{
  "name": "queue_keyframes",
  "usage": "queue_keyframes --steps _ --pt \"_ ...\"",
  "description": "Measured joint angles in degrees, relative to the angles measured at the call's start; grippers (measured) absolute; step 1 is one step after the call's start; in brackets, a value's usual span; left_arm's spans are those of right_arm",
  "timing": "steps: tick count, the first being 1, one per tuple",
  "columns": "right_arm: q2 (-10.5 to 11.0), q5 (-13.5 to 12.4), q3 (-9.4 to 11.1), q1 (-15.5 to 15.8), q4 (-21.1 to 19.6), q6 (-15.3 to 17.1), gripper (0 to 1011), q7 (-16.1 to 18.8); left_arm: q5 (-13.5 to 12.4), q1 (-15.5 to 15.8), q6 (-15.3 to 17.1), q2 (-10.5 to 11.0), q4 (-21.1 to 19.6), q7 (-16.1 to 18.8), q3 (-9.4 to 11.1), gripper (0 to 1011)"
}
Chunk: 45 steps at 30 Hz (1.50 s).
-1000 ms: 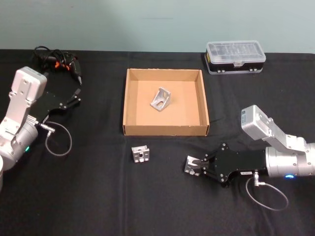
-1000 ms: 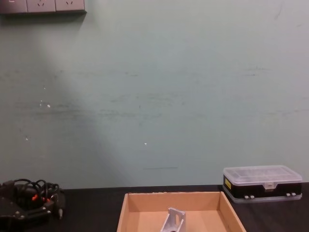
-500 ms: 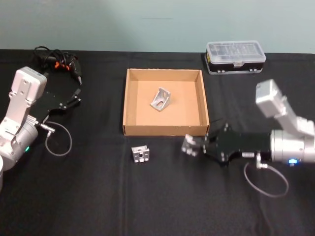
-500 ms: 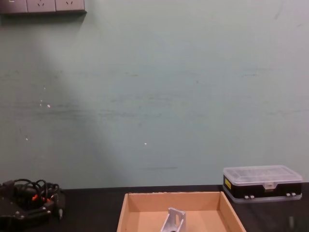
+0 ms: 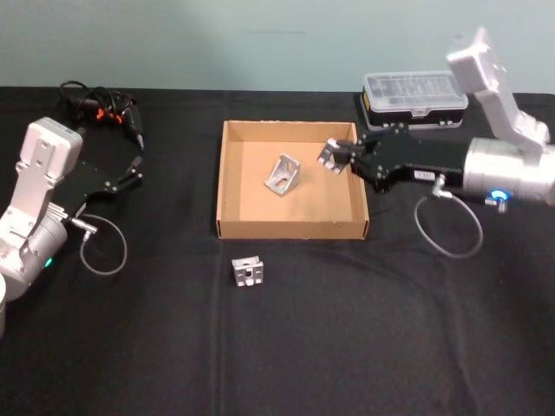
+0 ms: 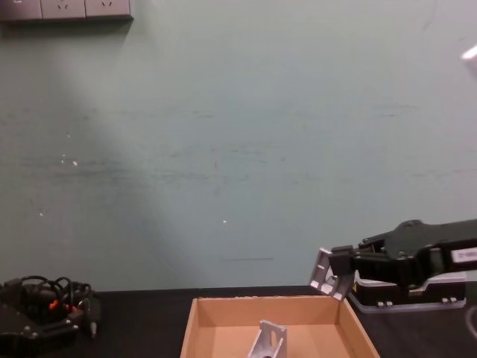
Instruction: Use one hand to pick up the angle iron from the table and place it into the box.
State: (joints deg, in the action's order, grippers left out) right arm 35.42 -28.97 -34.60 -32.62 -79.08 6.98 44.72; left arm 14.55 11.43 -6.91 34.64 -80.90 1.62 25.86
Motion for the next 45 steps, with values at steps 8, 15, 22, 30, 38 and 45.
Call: queue_keyframes --steps 8,15,22,30,38,45 --pt "-4.46 6.79 -3.81 -7.47 8.28 6.03 58 -4.21 0.00 0.00 0.00 0.00 0.00 0.00 0.00 1011" --pt "-8.79 9.79 -4.75 -10.96 14.70 9.87 58 -6.28 0.00 0.00 0.00 0.00 0.00 0.00 0.00 1011" --pt "-11.22 10.98 -4.77 -10.98 15.38 10.97 58 -7.07 0.00 0.00 0.00 0.00 0.00 0.00 0.00 1011" --pt "-13.23 12.36 -4.86 -10.84 17.17 12.80 58 -8.08 0.00 0.00 0.00 0.00 0.00 0.00 0.00 1011" --pt "-15.82 12.19 -3.44 -11.08 19.93 15.68 58 -9.34 0.00 0.00 0.00 0.00 0.00 0.00 0.00 1011" --pt "-16.40 12.12 -3.19 -11.16 20.57 16.26 58 -9.36 0.00 0.00 0.00 0.00 0.00 0.00 0.00 1011"
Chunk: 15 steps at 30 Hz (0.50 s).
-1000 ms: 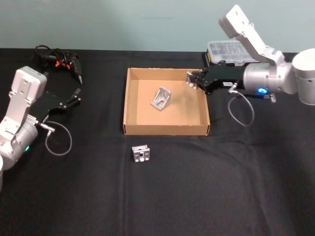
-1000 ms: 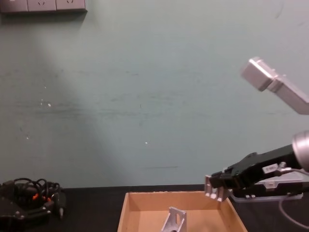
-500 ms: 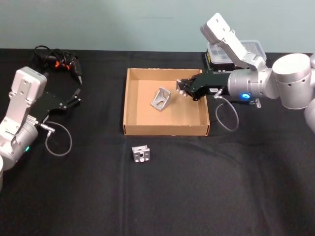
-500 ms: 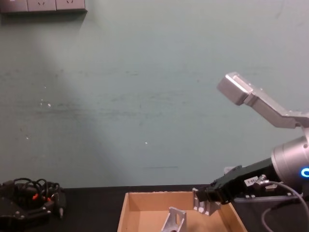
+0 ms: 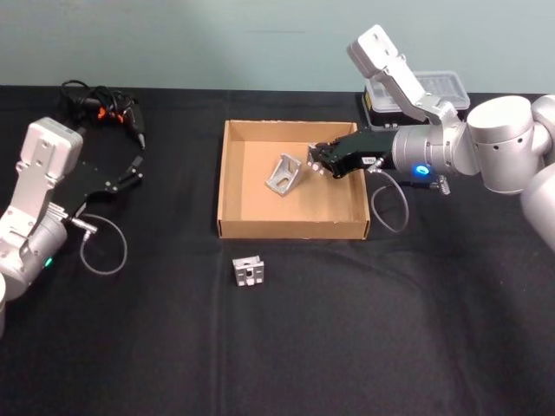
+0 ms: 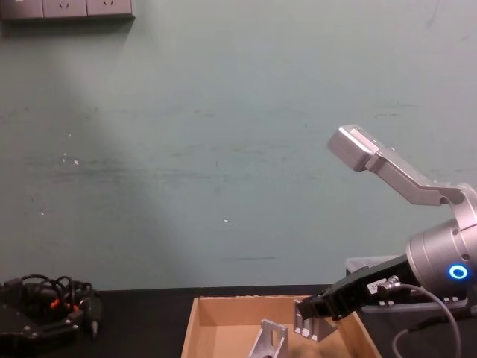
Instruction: Use one hand to pick up the angle iron from the table and place it into the box.
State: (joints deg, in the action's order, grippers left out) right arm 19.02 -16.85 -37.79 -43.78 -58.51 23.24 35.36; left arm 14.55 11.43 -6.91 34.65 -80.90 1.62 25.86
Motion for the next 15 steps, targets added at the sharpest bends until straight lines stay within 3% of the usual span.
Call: queue_keyframes --steps 7,15 --pt "0.10 -0.02 -0.03 0.00 -0.11 -0.04 98 0.00 0.00 0.00 0.00 0.00 0.00 0.00 0.00 1011" --pt "0.14 -0.02 -0.07 0.00 -0.20 -0.12 321 0.01 0.00 0.00 0.00 0.00 0.00 0.00 0.00 1011"
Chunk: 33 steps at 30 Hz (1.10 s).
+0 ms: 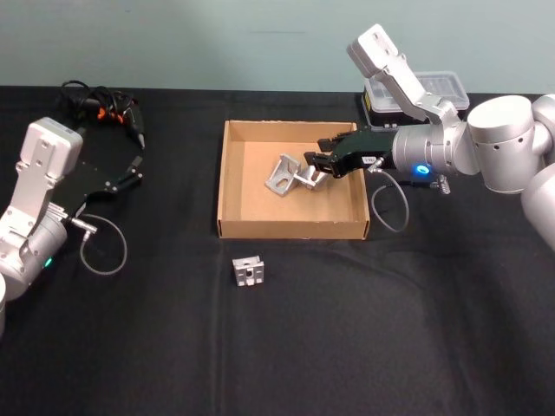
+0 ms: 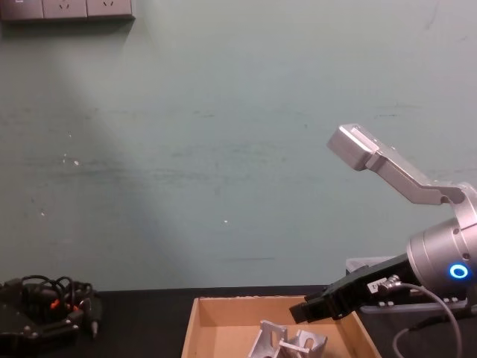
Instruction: Use one hand to pick up the angle iron from the table and place it into the box.
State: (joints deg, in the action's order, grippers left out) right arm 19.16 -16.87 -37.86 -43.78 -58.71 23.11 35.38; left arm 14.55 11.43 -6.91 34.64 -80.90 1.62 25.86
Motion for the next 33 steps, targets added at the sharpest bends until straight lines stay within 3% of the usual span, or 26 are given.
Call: queue_keyframes --steps 11,22,28,33 --pt "0.05 0.00 -0.04 0.01 -0.06 -0.08 706 0.02 0.00 0.00 0.00 0.00 0.00 0.00 0.00 1011" --pt "0.08 0.00 -0.03 0.01 -0.09 -0.14 1003 0.05 0.00 0.00 0.00 0.00 0.00 0.00 0.00 1011" --pt "0.42 -0.42 0.43 0.38 -0.81 -0.55 1002 0.70 0.00 0.00 0.00 0.00 0.00 0.00 0.00 1011" --pt "1.73 -3.35 2.06 1.80 -3.46 -0.87 1002 3.64 0.00 0.00 0.00 0.00 0.00 0.00 0.00 1011"
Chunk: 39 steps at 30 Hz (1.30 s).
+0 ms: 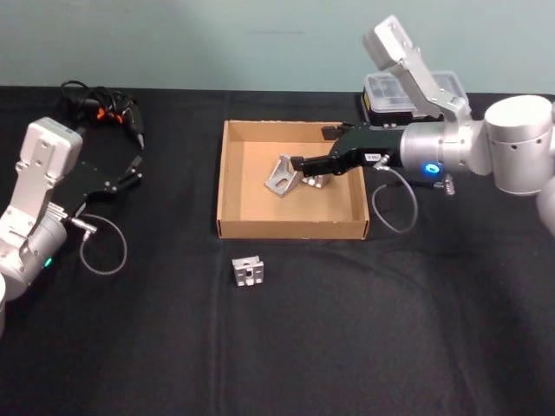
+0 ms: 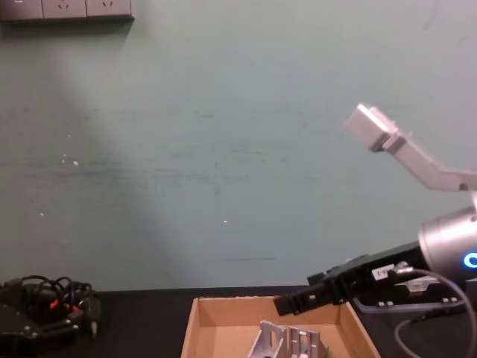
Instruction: Use one hand to pick up the angle iron from the table and place it into the box.
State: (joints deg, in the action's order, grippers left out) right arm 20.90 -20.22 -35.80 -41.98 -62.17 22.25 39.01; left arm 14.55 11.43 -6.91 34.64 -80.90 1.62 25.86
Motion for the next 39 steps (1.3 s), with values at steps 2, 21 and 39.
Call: queue_keyframes --steps 2,21,39 --pt "1.41 -2.21 0.60 1.19 -2.57 -0.26 1002 2.49 0.00 0.00 0.00 0.00 0.00 0.00 0.00 1011" --pt "10.56 -8.74 -3.56 7.52 -18.88 -5.75 1002 17.43 0.00 0.00 0.00 0.00 0.00 0.00 0.00 1011" --pt "8.02 -3.53 -12.04 6.18 -16.80 -8.16 1002 13.95 0.00 0.00 0.00 0.00 0.00 0.00 0.00 1011"
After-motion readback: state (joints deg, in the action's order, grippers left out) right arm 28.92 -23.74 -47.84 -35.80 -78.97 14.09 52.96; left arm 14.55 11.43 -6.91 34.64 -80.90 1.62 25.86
